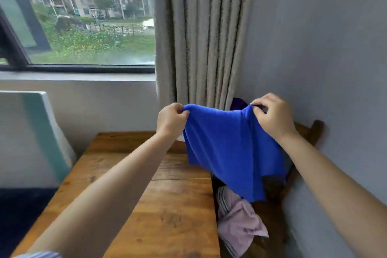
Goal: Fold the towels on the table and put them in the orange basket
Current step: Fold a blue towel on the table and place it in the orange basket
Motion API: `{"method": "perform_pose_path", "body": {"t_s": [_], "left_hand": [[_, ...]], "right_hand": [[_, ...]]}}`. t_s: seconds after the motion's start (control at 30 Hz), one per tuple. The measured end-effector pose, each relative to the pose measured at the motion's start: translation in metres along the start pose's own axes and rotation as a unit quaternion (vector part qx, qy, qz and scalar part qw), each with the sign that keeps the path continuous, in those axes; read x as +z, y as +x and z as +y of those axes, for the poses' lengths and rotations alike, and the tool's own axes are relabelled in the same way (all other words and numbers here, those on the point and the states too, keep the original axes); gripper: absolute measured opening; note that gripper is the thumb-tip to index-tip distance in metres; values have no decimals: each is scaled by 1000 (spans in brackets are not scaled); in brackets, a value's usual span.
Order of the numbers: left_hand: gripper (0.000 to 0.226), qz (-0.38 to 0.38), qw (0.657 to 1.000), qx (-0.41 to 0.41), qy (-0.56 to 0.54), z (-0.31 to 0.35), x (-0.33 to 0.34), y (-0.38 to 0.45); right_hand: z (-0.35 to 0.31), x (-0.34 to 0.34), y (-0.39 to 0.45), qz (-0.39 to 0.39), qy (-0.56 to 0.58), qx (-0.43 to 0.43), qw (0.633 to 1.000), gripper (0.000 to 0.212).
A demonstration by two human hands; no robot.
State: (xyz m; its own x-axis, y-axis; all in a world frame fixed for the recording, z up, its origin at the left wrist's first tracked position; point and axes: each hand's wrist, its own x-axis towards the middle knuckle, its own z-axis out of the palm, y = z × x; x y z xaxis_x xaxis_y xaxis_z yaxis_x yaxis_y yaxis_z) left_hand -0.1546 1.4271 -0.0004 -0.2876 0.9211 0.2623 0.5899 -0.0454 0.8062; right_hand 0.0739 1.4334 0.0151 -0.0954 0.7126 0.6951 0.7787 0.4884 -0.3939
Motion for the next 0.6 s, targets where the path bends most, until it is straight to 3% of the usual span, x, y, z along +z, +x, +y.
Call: {"method": "perform_pose_path", "body": {"t_s": [0.23, 0.6], "left_hand": [[17, 29, 989, -96, 111, -96, -106, -40], [9, 43, 937, -269, 220, -248, -188, -31]], "right_hand": [[-77, 95, -38, -164, 70, -7, 984, 12], [-130, 257, -37, -354, 47, -39, 933, 17]]}}
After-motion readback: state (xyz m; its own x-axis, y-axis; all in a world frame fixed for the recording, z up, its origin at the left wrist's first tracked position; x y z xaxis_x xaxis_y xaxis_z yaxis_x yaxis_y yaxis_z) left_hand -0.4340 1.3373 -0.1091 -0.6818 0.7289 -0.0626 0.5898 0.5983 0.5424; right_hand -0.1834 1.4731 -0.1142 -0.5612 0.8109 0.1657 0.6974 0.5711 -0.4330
